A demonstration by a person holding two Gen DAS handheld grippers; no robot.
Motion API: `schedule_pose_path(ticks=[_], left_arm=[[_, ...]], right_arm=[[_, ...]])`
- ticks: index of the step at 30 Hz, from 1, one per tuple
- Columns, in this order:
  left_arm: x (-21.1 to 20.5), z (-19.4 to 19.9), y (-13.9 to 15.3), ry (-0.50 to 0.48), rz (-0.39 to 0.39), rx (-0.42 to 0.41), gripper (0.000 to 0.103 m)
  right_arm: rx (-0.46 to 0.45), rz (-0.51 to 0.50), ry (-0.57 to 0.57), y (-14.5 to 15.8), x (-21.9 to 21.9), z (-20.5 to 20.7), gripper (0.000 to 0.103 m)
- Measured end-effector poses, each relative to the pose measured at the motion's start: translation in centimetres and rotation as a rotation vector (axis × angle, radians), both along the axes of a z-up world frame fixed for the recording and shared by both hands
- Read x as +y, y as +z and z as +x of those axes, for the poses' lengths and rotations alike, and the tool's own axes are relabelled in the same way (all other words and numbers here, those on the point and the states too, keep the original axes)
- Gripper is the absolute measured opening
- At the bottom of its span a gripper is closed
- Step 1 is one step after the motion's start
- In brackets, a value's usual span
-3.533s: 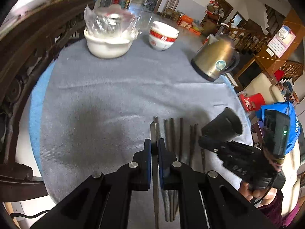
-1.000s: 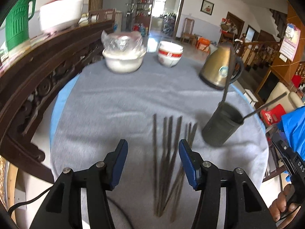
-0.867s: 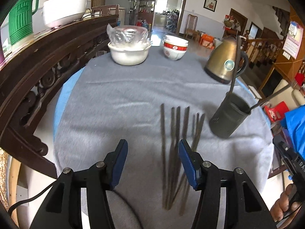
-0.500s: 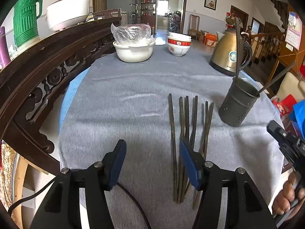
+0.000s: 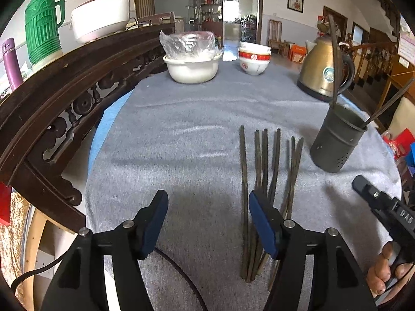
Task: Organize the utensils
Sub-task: 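Open the right tool and bring it back to the chopsticks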
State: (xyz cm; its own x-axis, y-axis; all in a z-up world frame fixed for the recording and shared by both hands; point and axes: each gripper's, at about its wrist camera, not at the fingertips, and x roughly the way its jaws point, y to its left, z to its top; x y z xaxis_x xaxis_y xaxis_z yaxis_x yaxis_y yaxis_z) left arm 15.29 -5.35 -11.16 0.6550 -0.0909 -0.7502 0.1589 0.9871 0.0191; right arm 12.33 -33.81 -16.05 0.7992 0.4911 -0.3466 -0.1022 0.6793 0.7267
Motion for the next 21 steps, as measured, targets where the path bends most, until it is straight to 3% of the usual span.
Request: schedule_pose_path(ticks=[11,17,19,21], left_arm=[[0.2,-0.9,-0.2,0.036,0.028,0.026,0.067],[-0.4,-1.1,-0.5,0.041,0.029,0.029,0.067],[-0.7,-1.4,-0.7,0.040,0.038,0.030,0.067],[-0.9,-1.7,-1.0,0.042,0.041,0.038,0.067]], right_arm=[[0.007,0.004,-0.001,-0.2,-0.3,0.1,0.011],[0.033,0.056,-0.014,-0.8,-1.1,0.0,0.014],[0.032,0.056,-0.015,-0.8,-1.1,0.0,0.026],[0.023,0.059,-0.020,-0.8,-1.2,-0.2,0.072]])
